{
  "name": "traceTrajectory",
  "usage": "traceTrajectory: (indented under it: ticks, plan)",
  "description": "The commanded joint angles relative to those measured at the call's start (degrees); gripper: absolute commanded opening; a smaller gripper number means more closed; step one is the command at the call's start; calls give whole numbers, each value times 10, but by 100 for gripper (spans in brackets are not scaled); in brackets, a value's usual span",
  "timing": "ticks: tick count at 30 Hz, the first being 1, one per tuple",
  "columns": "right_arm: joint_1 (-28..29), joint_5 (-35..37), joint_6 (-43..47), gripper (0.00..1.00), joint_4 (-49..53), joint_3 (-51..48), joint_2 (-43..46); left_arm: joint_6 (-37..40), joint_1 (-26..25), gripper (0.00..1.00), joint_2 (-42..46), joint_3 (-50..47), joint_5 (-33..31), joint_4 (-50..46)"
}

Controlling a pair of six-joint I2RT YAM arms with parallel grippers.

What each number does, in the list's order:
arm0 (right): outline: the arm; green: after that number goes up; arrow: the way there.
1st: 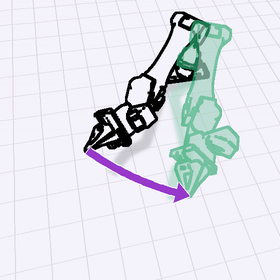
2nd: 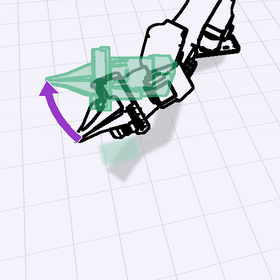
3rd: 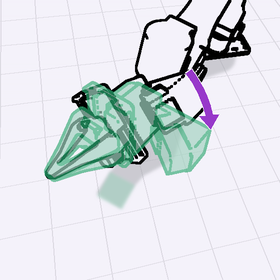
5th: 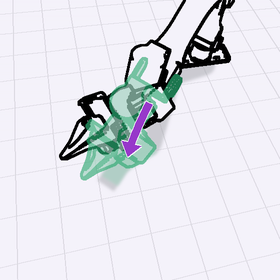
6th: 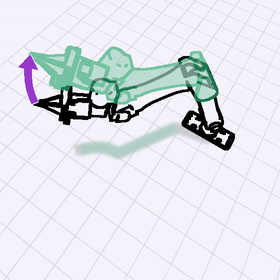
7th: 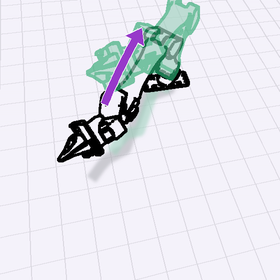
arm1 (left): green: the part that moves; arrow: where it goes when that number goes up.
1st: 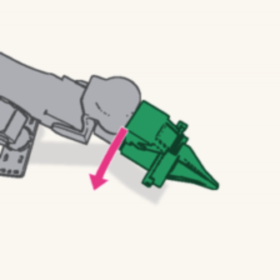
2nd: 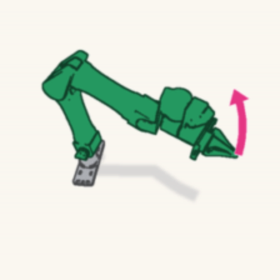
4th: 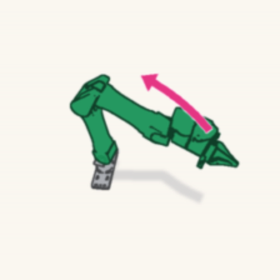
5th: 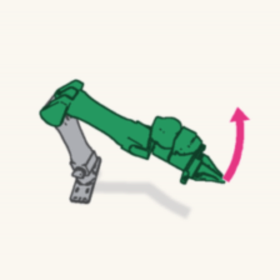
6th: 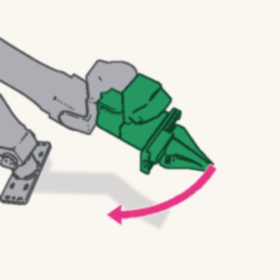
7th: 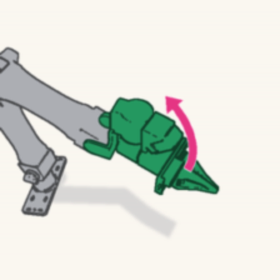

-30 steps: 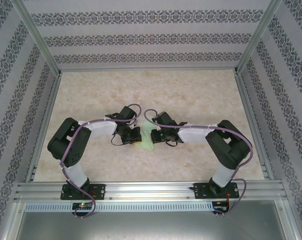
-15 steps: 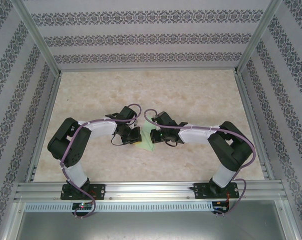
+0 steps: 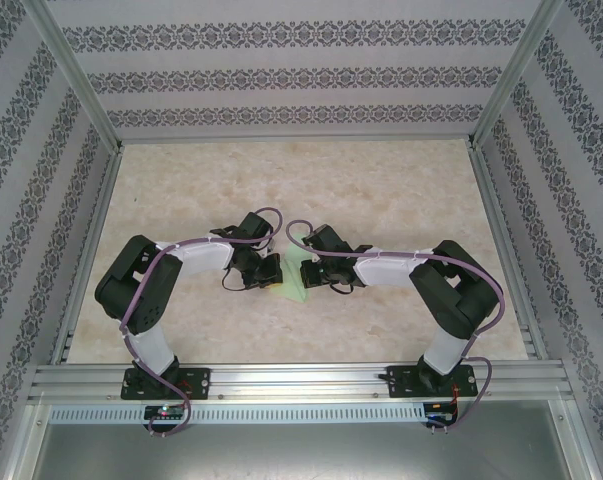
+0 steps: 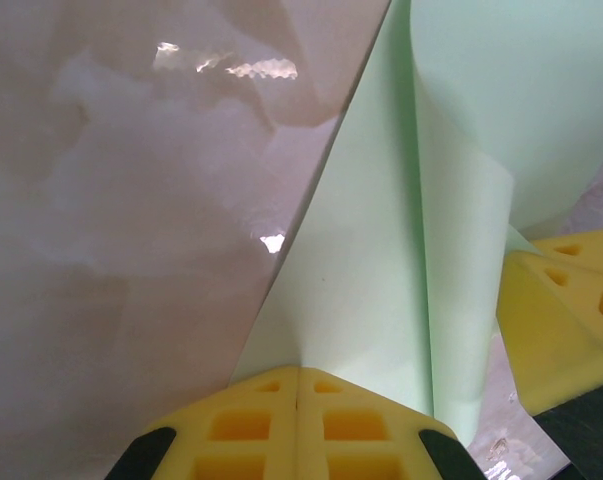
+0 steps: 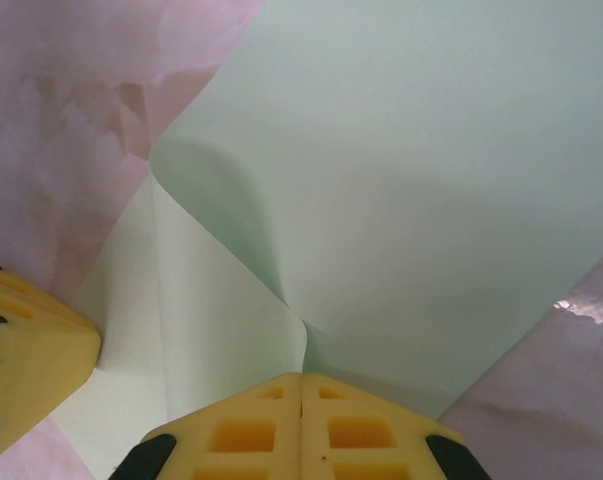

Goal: Fold a paper plane with a square sheet of paper (pick it up from the middle)
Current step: Fold the triangle a second time at the center of the table.

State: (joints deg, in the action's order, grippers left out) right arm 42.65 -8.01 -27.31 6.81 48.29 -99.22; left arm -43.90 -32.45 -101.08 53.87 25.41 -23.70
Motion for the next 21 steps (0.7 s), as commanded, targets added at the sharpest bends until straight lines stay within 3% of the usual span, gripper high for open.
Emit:
traceTrajectory:
  ticks: [1,16,21]
  plan:
    - [3,13,-4,5,-5,2,-7,11,-7,2,-14,4,-46,-26]
    - [12,38,2,6,12,5,23,13,-6,2,-8,3,-48,-29]
    - [9,28,8,6,13,13,-2,11,-6,3,-13,5,-41,-20]
